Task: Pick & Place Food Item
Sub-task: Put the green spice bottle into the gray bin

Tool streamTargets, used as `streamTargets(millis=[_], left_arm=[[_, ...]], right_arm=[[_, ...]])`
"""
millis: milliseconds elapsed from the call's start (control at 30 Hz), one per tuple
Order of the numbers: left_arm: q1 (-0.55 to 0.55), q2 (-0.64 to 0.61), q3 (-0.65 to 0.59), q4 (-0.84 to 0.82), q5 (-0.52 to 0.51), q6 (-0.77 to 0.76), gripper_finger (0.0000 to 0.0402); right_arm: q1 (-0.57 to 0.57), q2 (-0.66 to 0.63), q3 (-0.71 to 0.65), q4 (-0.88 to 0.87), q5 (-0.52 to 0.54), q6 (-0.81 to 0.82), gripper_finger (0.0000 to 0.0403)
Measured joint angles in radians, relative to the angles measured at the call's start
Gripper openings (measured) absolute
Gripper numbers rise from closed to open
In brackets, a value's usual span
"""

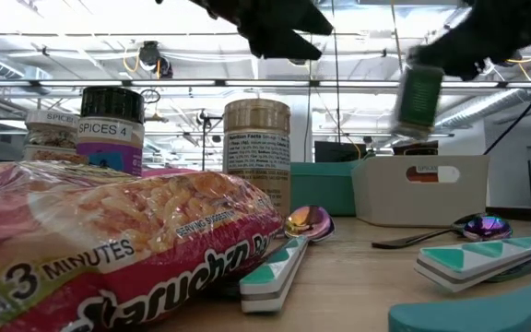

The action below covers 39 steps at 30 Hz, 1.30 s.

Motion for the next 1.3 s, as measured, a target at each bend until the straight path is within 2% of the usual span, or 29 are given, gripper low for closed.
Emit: streamTargets(millis=[167,300,500,667,867,1133,1300], left_arm=[[0.005,0.006,-0.002,-0.001,0.001,0.004,0.0390],[0.009,0.011,-0.002,-0.008,0.001,0.004,0.0390],[0.009,0.009,-0.002,-0.008,0.001,0.002,0.0390],[0.009,0.009,-0.002,-0.008,0.001,0.001,0.0390],[0.008,0.009,-0.002,-0.008,0.001,0.001,0.0390],[0.011,0.009,-0.002,-0.017,0.000,0.001,0.0390],[0.011,0.009,-0.002,-0.024,0.000,0.001,0.0390]], right_arm=[[-0.003,-0.044,0.000,-0.193,0.006,0.111,0.0195],[-0.015,-0.047,0.000,-0.272,0.050,0.168,0.0195],[-0.025,-0.036,0.000,-0.374,0.024,0.251,0.0195],[-0.025,-0.004,-0.018,-0.371,-0.030,0.278,0.0195],[-0.025,0.023,-0.075,-0.310,-0.034,0.231,0.0195],[-0.025,0.025,-0.106,-0.304,-0.031,0.250,0.0198],[-0.026,0.026,-0.140,-0.304,-0.034,0.263,0.0255]])
